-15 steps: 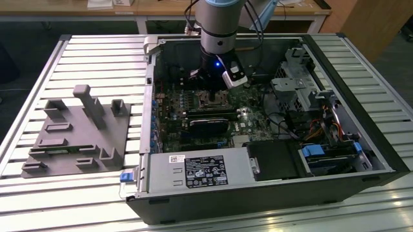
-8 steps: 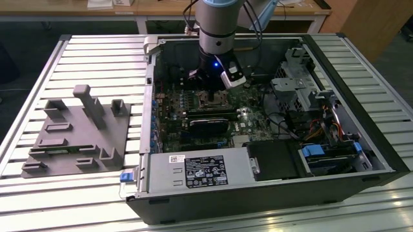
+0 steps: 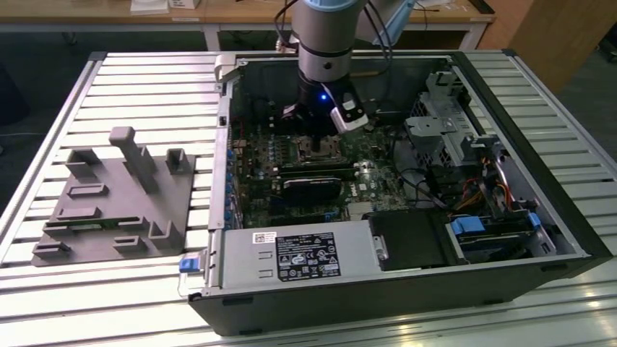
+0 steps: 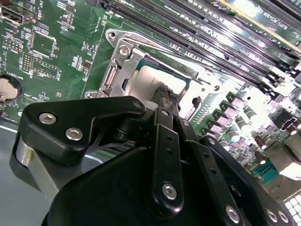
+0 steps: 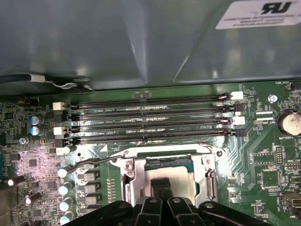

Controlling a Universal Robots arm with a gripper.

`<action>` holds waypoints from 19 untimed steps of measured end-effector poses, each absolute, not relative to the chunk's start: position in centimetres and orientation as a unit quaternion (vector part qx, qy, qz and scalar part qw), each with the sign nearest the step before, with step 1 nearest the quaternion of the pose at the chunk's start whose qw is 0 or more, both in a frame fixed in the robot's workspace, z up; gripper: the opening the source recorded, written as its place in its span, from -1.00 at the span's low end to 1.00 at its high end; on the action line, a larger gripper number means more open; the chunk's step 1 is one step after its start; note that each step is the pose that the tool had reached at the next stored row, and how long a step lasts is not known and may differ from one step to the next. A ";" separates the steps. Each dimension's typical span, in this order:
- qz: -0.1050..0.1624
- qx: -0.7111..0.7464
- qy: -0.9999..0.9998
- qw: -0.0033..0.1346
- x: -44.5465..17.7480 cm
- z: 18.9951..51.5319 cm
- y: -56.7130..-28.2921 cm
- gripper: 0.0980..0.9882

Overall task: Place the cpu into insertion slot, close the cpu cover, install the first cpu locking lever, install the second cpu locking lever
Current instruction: 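Close the cpu cover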

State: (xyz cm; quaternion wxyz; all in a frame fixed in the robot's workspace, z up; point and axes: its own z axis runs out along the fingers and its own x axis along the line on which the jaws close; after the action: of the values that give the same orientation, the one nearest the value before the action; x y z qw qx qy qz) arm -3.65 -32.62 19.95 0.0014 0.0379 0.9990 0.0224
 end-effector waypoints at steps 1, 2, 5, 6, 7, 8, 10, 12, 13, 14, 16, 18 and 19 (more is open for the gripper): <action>0.022 0.038 0.999 0.001 -3.5 19.9 -32.6 -0.98; 0.022 0.038 0.999 0.001 -3.4 19.9 -32.6 -0.98; 0.023 0.038 0.999 0.001 -3.1 19.9 -32.6 -0.98; 0.023 0.038 0.999 0.001 -2.9 19.9 -32.6 -0.98; 0.023 0.038 0.999 0.001 -2.8 19.9 -32.6 -0.98; 0.023 0.038 0.999 0.001 -2.7 19.9 -32.6 -0.98; 0.023 0.038 0.999 0.001 -2.4 19.9 -32.6 -0.98; 0.023 0.038 0.999 0.001 -2.2 19.9 -32.6 -0.98; 0.023 0.038 0.999 0.001 -2.1 19.9 -32.6 -0.98; 0.023 0.038 0.999 0.001 -2.1 19.9 -32.6 -0.98; 0.023 0.038 0.999 0.001 -2.1 20.1 -32.6 -0.98; 0.022 0.038 0.999 0.001 -2.1 20.3 -32.6 -0.98; 0.023 0.038 0.999 0.001 -2.1 20.4 -32.6 -0.98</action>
State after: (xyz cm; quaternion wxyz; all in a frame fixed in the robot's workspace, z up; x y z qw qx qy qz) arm -2.09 -32.59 20.41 0.0010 0.0379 0.9990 0.0226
